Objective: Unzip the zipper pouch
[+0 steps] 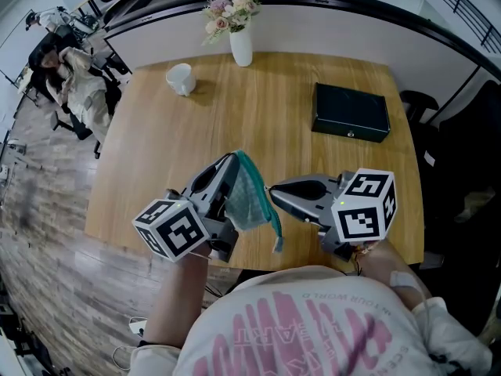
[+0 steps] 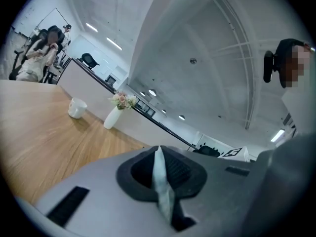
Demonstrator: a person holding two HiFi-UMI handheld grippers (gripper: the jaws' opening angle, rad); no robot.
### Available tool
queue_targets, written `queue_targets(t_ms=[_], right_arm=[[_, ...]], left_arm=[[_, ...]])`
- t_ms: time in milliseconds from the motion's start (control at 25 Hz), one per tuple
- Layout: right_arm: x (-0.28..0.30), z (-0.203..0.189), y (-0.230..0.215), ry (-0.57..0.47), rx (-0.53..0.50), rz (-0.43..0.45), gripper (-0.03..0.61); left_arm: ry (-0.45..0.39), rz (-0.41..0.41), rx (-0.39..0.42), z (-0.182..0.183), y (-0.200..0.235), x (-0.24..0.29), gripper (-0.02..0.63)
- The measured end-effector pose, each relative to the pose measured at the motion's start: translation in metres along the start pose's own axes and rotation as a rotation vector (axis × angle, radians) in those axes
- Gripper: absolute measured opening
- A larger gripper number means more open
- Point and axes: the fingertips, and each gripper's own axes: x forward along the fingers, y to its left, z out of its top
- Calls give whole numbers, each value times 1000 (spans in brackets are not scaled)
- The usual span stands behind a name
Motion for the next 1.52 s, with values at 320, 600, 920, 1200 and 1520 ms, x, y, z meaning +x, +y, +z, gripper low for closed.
queue_targets(t_ms=[320, 600, 920, 1200, 1520], right_arm=[[3, -5, 0, 34, -1, 23, -2], [6, -10, 0, 52, 2, 29, -2], [4, -15, -4, 68, 12, 23, -2], [4, -18, -6, 76, 13, 18, -2], [5, -20, -9, 76, 35, 8, -2]], left_arm=[[-52, 47, -36, 8, 11, 0, 11], [-88, 106, -61, 14, 25, -7, 11], [-128, 148, -80, 24, 41, -14, 11], [-134, 158, -90, 24, 45, -14, 11], [-133, 175, -66, 27, 50, -18, 12]])
